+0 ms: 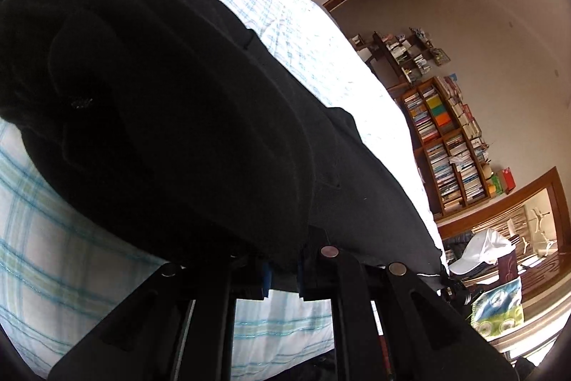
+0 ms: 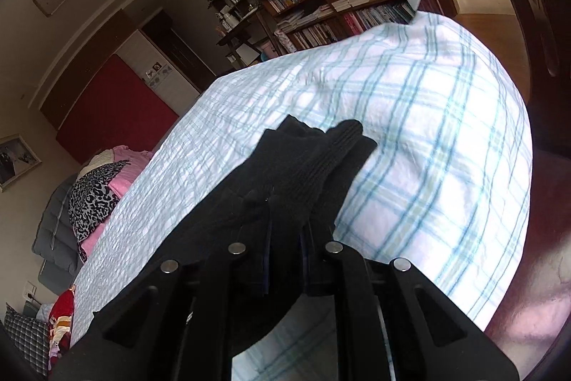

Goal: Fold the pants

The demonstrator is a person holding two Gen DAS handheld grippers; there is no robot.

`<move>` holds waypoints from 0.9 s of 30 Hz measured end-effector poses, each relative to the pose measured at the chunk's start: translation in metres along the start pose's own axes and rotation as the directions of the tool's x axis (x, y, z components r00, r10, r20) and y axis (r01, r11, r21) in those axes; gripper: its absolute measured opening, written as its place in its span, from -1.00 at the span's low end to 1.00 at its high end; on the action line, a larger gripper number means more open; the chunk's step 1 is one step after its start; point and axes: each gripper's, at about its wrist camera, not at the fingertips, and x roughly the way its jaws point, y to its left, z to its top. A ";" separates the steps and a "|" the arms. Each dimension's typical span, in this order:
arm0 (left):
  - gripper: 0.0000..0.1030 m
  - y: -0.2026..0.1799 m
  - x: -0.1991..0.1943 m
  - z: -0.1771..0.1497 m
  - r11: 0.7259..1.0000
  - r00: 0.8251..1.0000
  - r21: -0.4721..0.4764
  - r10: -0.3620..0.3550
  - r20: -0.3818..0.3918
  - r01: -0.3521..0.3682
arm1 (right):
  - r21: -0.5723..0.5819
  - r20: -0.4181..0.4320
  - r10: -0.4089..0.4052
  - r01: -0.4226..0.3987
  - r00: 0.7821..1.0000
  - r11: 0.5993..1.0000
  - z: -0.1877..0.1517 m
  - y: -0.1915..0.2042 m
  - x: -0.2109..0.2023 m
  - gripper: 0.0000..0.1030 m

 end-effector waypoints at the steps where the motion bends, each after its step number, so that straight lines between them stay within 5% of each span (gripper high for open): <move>1: -0.82 0.001 -0.001 -0.002 1.000 1.000 0.012 0.000 0.002 0.000 | 0.012 0.002 0.015 -0.015 1.000 1.000 -0.005 -0.005 0.001 -0.77; 6: -0.73 -0.018 -0.005 -0.005 0.988 0.996 0.122 0.085 0.040 -0.090 | -0.019 0.003 0.037 -0.037 0.999 0.999 -0.004 -0.002 0.000 -0.62; 9: -0.48 -0.032 -0.013 -0.009 0.964 0.987 0.215 0.141 0.082 -0.156 | -0.030 -0.001 0.053 -0.053 0.999 0.998 -0.001 0.008 0.001 -0.51; 13: -0.33 -0.031 -0.020 -0.006 0.968 0.983 0.198 0.134 0.125 -0.157 | -0.031 0.013 0.071 -0.070 0.997 0.997 0.008 0.014 0.001 -0.30; 15: -0.33 -0.026 -0.019 -0.005 0.975 0.985 0.167 0.124 0.122 -0.144 | -0.048 0.041 0.047 -0.045 0.998 0.998 0.013 0.019 0.001 -0.35; 16: -0.33 -0.025 -0.017 -0.006 0.976 0.984 0.162 0.127 0.122 -0.146 | -0.062 0.057 0.035 -0.032 0.998 0.998 0.016 0.024 0.000 -0.64; 17: -0.35 -0.025 -0.014 -0.008 0.975 0.983 0.164 0.132 0.125 -0.152 | -0.081 0.070 0.040 -0.035 0.997 0.996 0.020 0.030 -0.001 -0.71; 23: -0.35 -0.029 0.000 -0.007 0.973 0.980 0.158 0.149 0.134 -0.169 | -0.175 0.151 0.129 -0.102 0.980 0.979 0.052 0.072 -0.012 -0.76; 27: -0.35 -0.022 -0.006 -0.013 0.972 0.978 0.160 0.148 0.149 -0.171 | -0.167 0.180 0.128 -0.097 0.975 0.981 0.055 0.065 -0.012 -0.76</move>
